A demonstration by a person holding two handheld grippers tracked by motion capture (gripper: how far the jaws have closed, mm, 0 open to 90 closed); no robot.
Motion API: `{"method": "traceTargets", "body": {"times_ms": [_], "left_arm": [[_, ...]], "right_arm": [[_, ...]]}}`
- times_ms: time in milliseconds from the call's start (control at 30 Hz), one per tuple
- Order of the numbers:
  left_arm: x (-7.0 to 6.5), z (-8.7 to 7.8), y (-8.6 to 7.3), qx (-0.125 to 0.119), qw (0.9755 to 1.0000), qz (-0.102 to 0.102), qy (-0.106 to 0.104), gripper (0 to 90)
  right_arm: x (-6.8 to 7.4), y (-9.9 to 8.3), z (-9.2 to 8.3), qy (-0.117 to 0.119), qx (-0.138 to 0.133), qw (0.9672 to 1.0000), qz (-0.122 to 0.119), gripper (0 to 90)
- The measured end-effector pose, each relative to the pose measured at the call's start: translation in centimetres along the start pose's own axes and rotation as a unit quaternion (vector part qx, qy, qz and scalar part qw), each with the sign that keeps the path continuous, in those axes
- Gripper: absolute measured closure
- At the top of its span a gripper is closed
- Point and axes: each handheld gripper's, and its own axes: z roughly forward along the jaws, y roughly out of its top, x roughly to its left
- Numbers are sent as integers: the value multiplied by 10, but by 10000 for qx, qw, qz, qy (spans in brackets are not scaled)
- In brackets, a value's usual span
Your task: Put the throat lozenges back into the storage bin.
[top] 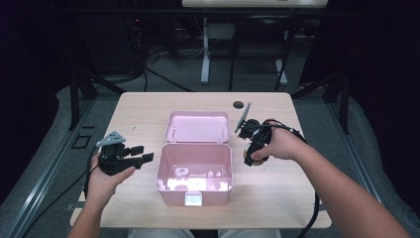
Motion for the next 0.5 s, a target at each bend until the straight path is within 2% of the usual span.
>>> {"method": "traceTargets", "body": {"times_ms": [133, 300, 500], "left_arm": [[0, 1, 0, 4, 10000, -4, 12, 452], [1, 0, 0, 14, 10000, -8, 4, 452], [1, 1, -1, 9, 10000, -9, 6, 453]], "right_arm": [[5, 3, 0, -47, 61, 9993, -360, 199], [11, 7, -1, 9, 46, 9983, -587, 199], [23, 16, -6, 103, 26, 9948, -1011, 200]]}}
